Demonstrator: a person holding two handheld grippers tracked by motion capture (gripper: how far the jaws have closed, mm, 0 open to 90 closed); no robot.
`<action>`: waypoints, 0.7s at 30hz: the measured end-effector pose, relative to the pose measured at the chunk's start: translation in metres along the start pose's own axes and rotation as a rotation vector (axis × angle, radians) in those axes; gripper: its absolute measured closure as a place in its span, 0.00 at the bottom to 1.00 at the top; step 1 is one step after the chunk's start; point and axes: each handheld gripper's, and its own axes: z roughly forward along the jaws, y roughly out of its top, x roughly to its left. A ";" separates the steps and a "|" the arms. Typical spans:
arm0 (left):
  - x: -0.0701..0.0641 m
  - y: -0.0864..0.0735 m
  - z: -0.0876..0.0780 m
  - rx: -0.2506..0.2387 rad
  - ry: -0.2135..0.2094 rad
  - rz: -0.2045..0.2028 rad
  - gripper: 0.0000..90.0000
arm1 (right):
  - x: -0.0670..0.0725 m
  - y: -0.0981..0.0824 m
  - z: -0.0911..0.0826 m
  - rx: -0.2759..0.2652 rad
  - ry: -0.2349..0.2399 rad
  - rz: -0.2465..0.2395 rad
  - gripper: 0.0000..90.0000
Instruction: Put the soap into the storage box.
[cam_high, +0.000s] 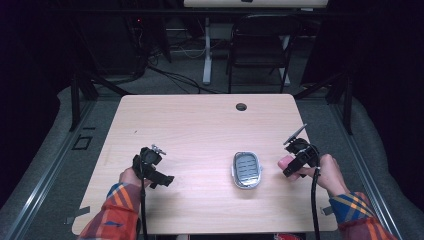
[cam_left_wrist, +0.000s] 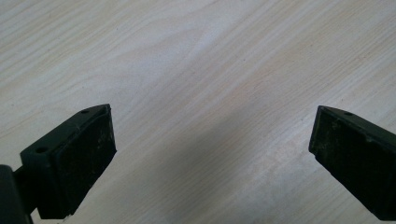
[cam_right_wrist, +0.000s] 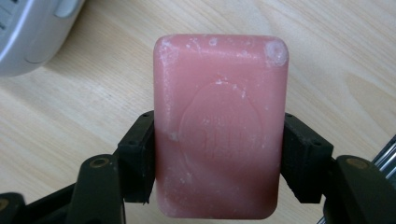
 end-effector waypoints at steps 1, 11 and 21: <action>0.000 0.000 0.000 -0.001 -0.003 0.002 0.00 | 0.002 0.000 0.000 -0.010 -0.003 0.008 0.41; 0.000 -0.001 -0.001 -0.007 -0.003 0.005 0.00 | 0.013 0.008 -0.004 0.016 0.022 -0.042 0.41; -0.001 -0.001 -0.001 -0.006 -0.002 0.007 0.00 | 0.018 0.015 -0.014 0.003 0.018 -0.063 0.41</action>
